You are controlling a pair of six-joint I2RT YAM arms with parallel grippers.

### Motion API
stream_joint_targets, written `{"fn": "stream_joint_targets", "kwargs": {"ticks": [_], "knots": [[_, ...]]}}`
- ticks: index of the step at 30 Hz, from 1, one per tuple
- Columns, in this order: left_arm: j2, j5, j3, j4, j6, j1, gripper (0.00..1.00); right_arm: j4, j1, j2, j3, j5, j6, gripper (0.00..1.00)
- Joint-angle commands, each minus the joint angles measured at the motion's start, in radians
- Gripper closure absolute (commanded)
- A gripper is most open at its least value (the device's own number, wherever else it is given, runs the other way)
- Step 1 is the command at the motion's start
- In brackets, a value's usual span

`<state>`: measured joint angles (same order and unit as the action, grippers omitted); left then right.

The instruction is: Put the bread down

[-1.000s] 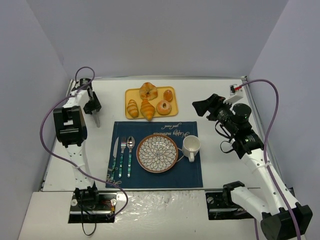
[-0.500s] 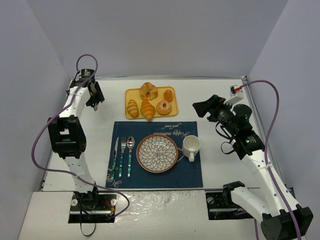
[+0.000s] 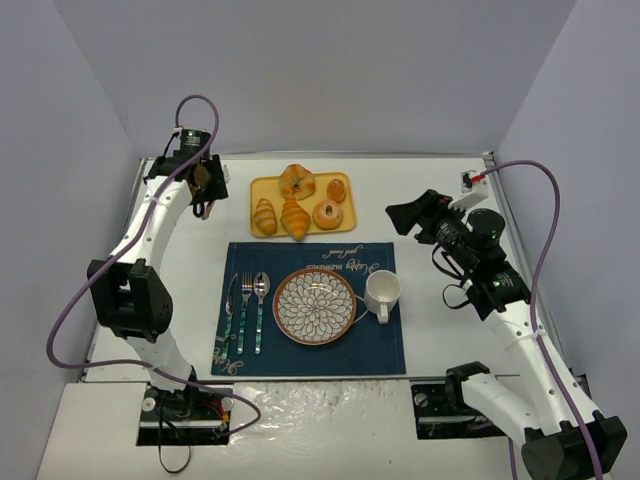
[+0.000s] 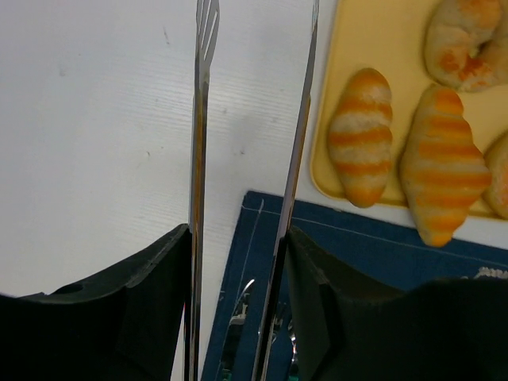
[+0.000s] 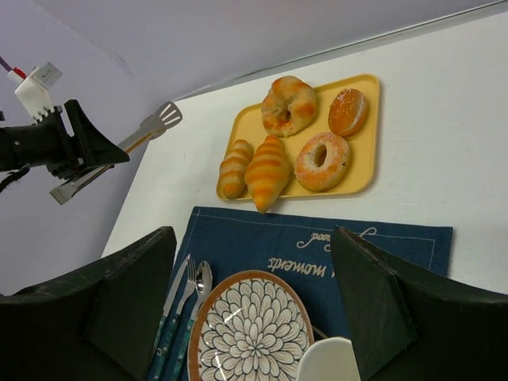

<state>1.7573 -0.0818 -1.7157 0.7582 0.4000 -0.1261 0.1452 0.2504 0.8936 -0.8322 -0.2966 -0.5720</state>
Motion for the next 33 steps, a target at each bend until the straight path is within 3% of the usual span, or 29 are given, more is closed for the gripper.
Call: {"fn": "stream_joint_targets", "kwargs": {"ticks": [1, 20, 33], "knots": [[-0.093, -0.001, 0.005, 0.055, -0.038, -0.056, 0.53, 0.025, 0.006, -0.027, 0.002, -0.006, 0.008, 0.00], [-0.137, -0.033, 0.139, 0.015, 0.014, -0.262, 0.51, 0.008, 0.006, -0.051, 0.013, -0.001, 0.006, 0.00], [-0.079, -0.110, 0.162, 0.003, 0.025, -0.313, 0.51, -0.013, 0.006, -0.064, 0.015, 0.007, 0.021, 0.00]]}}
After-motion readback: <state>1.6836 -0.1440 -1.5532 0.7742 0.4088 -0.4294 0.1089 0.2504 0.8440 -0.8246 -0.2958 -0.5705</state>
